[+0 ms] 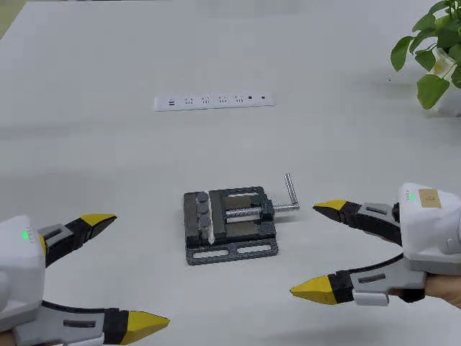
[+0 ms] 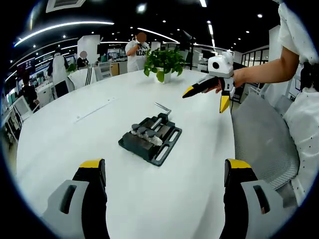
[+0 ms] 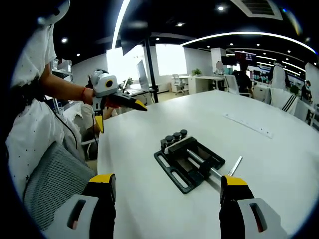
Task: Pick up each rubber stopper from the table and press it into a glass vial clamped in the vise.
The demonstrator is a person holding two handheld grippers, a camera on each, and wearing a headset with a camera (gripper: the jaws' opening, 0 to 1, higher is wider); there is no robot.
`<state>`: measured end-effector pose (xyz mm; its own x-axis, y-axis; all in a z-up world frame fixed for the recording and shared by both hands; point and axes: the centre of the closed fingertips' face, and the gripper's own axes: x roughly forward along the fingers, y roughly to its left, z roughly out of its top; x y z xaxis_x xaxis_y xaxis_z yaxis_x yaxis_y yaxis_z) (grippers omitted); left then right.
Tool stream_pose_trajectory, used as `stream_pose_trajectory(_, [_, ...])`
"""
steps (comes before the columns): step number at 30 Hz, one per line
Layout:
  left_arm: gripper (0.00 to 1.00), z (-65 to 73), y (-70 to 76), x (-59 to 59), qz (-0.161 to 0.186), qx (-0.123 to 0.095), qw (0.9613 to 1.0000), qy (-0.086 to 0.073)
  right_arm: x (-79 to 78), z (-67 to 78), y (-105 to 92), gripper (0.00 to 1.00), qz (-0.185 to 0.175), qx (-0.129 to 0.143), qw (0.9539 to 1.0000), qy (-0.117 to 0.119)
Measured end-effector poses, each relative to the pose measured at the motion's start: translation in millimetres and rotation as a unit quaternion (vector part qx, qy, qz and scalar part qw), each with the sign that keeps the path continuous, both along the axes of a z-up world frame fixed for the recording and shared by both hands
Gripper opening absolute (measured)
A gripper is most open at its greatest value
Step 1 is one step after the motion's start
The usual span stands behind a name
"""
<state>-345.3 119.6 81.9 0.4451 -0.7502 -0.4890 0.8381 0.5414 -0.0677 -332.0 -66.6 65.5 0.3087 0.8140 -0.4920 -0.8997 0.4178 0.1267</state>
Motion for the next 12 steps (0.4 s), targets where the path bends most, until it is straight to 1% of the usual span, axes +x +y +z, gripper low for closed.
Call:
stream_pose_trajectory(8, [0.99, 1.9, -2.3, -2.1, 0.003, 0.003, 1.0, -0.002, -3.0, 1.7, -3.0, 0.86, -0.006, 0.009, 0.9999, -0.003])
stream_pose_trajectory(12, [0.99, 2.4, -1.8, -4.9, 0.006, 0.004, 1.0, -0.002, -6.5, 2.0, -1.8, 0.86, -0.004, 0.009, 1.0, -0.003])
